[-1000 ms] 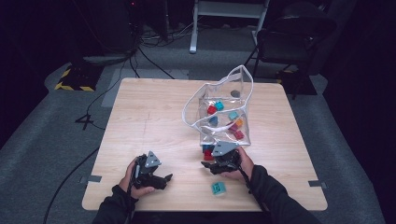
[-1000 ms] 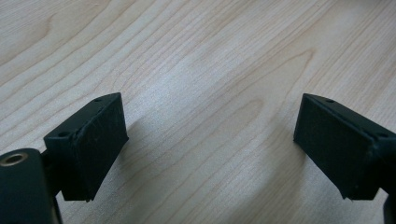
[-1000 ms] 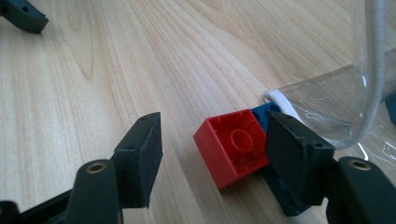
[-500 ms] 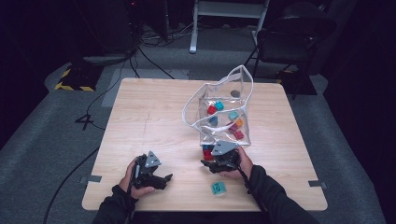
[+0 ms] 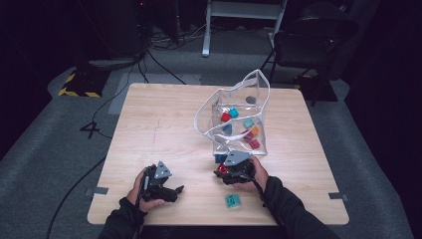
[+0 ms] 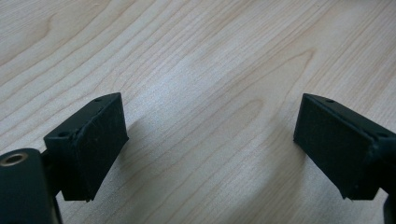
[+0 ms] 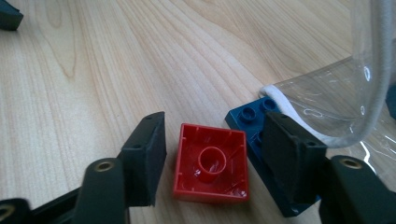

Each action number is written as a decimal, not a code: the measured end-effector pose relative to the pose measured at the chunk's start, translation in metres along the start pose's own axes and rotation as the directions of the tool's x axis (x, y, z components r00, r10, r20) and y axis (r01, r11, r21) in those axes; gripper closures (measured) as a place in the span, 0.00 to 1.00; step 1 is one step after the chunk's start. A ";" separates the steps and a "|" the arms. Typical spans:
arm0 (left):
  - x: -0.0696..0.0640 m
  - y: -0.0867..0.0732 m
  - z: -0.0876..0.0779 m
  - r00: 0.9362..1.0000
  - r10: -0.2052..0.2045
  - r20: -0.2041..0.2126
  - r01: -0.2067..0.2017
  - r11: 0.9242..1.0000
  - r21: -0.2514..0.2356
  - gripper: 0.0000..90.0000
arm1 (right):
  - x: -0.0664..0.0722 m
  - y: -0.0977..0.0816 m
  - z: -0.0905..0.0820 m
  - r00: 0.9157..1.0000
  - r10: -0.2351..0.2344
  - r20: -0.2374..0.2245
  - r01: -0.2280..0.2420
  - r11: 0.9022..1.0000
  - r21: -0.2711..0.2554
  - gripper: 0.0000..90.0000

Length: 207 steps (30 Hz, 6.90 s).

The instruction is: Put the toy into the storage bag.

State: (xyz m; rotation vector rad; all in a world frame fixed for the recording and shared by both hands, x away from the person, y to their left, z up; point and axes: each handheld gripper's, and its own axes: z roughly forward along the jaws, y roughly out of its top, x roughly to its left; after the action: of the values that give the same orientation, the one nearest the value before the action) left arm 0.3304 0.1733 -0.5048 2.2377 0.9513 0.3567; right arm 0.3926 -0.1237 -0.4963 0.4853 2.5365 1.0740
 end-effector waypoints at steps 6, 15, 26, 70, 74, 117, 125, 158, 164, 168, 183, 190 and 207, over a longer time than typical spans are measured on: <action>0.000 0.000 0.000 1.000 0.001 -0.001 -0.001 1.000 0.000 0.11 | 0.002 -0.003 -0.001 1.000 0.000 -0.013 0.000 1.000 0.001 0.63; 0.000 0.000 0.000 1.000 0.001 -0.001 -0.001 1.000 0.000 0.11 | -0.002 -0.003 -0.016 1.000 0.016 -0.018 -0.016 1.000 -0.025 0.66; 0.000 0.000 0.000 1.000 0.001 -0.001 -0.001 1.000 0.000 0.11 | -0.023 -0.003 -0.063 0.998 0.062 -0.005 -0.062 0.990 -0.126 0.66; 0.000 0.000 0.000 1.000 0.000 -0.001 0.000 1.000 0.000 0.11 | -0.080 0.067 -0.162 0.980 0.113 0.166 -0.057 0.949 -0.310 0.66; 0.000 0.000 0.000 1.000 0.000 -0.001 0.000 1.000 0.000 0.11 | -0.086 0.080 -0.157 0.977 0.115 0.182 -0.057 0.954 -0.293 0.66; 0.000 0.000 0.000 1.000 0.001 -0.001 -0.001 1.000 0.000 0.11 | -0.096 0.089 -0.155 0.968 0.141 0.206 -0.082 0.959 -0.273 0.48; 0.000 0.000 0.000 1.000 0.001 -0.001 -0.001 1.000 0.000 0.11 | -0.080 0.070 -0.169 0.978 0.117 0.174 -0.065 0.958 -0.279 0.45; 0.000 0.000 0.000 1.000 0.000 -0.001 0.000 1.000 0.000 0.11 | -0.035 0.000 -0.051 0.999 0.036 -0.007 -0.036 0.998 -0.046 0.58; 0.000 0.000 0.000 1.000 0.001 -0.001 -0.001 1.000 0.000 0.11 | -0.035 -0.003 -0.027 1.000 0.001 0.025 -0.001 1.000 0.003 0.54; 0.000 0.000 0.000 1.000 0.001 -0.001 -0.001 1.000 0.000 0.11 | -0.036 -0.004 -0.016 0.999 0.003 0.043 -0.004 1.000 0.016 0.52; 0.000 0.000 0.000 1.000 0.000 -0.001 0.000 1.000 0.000 0.11 | -0.029 -0.008 -0.002 1.000 0.003 0.010 -0.004 1.000 0.029 0.52; 0.000 0.000 0.000 1.000 0.000 -0.001 0.000 1.000 0.000 0.11 | -0.024 -0.015 -0.012 1.000 0.010 -0.012 -0.010 1.000 0.022 0.53; 0.000 0.000 0.000 1.000 0.000 -0.001 0.000 1.000 0.000 0.11 | -0.021 -0.029 -0.019 0.997 0.074 0.000 -0.074 0.997 0.002 0.41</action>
State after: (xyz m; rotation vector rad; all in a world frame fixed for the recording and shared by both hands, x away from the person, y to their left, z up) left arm 0.3303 0.1733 -0.5048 2.2371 0.9520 0.3577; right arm 0.3975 -0.1631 -0.5013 0.5836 2.5377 1.0976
